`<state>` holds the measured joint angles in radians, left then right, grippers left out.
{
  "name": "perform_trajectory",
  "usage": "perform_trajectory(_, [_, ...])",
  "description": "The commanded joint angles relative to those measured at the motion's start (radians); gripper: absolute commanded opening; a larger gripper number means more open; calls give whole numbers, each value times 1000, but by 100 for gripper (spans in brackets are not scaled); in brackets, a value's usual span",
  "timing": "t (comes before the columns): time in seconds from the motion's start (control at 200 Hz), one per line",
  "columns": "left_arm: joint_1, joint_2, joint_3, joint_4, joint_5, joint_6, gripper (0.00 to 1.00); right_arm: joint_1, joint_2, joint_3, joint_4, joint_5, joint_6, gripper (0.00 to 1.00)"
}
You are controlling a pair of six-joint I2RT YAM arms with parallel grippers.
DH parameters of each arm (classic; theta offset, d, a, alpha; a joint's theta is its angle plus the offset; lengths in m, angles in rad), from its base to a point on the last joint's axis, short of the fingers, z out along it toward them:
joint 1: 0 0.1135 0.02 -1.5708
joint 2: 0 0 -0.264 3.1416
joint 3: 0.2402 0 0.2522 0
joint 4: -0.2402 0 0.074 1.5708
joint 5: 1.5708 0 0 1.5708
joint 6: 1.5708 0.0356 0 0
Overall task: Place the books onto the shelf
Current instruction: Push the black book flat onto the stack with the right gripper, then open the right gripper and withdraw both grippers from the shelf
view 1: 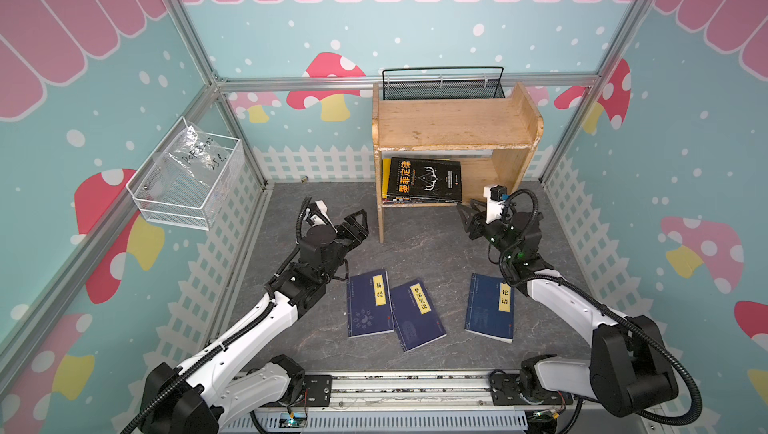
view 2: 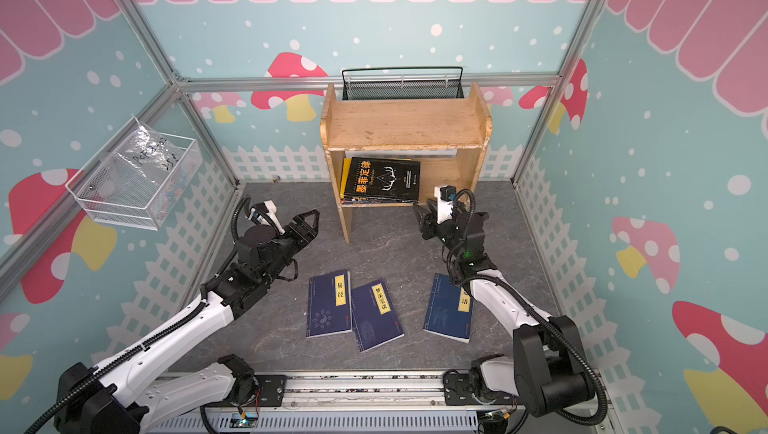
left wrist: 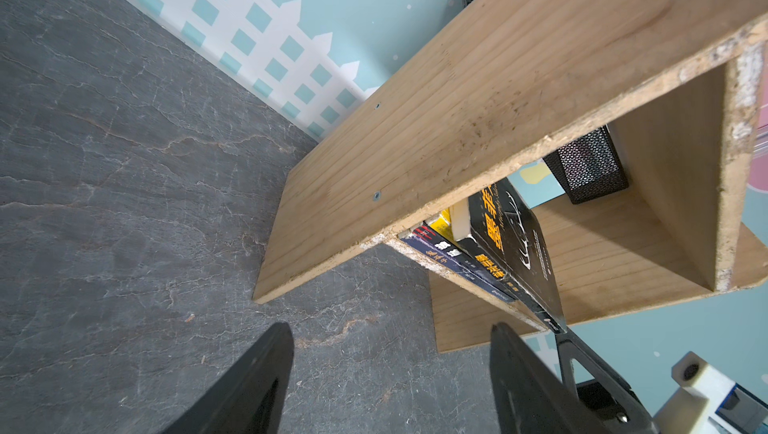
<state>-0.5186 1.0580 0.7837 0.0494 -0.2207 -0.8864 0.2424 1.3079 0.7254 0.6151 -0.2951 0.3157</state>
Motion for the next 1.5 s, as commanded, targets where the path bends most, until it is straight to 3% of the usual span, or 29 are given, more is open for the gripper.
perform_trajectory(0.0, [8,-20,13,-2,-21,-8,76,5,17,43,43,2,-34,43])
perform_trajectory(0.575, [25,-30,2,-5,-26,-17,77,36,120,133,57,-31,-56,29])
perform_trajectory(1.316, [49,-3,-15,0,-6,-39,77,64,195,204,51,-49,-69,27])
perform_trajectory(1.401, [55,13,-8,29,30,9,78,64,193,202,51,-47,-69,27])
perform_trajectory(1.496, [64,51,42,43,101,173,79,65,185,194,51,-42,-69,28])
